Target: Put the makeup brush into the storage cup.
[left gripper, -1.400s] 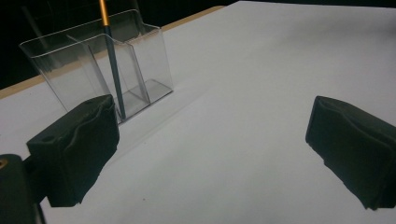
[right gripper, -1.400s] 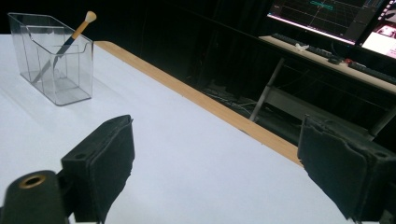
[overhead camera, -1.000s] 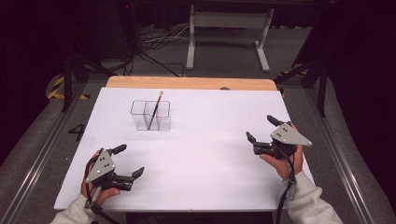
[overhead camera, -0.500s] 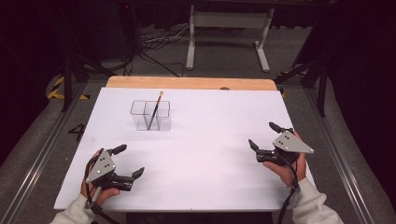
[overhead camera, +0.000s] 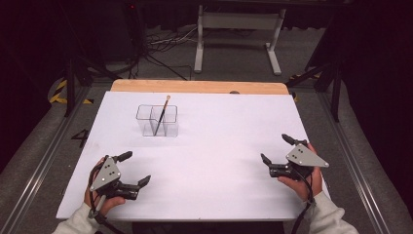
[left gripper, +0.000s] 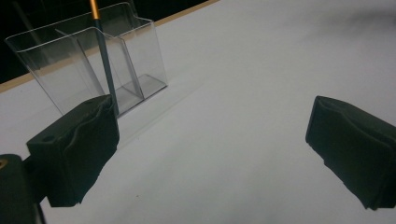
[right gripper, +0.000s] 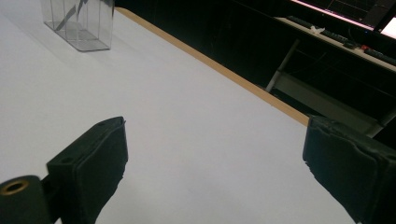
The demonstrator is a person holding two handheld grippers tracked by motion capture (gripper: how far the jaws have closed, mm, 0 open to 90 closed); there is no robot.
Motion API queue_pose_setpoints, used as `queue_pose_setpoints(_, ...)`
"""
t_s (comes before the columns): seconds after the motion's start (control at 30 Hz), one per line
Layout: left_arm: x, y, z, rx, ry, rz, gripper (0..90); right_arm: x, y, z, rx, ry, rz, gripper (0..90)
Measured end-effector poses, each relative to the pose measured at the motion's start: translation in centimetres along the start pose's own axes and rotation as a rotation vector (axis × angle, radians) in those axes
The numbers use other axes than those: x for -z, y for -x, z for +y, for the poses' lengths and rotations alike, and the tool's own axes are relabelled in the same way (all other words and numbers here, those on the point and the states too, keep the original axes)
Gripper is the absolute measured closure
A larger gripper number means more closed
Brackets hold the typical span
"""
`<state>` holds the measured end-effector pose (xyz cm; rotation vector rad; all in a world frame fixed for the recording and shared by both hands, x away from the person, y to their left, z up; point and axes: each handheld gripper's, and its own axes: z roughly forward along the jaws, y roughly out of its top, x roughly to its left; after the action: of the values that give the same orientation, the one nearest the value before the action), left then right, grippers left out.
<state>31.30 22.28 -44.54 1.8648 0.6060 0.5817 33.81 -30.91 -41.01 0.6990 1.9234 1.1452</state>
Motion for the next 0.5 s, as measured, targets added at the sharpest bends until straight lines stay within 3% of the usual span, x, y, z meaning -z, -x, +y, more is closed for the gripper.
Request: queue_pose_setpoints(0.5, 0.0, 0.1, 0.0, -0.003, -0.001, 0.001, 3.4, 0.9, -0.3, -2.1, -0.004, -0.033, -0.006, 5.8)
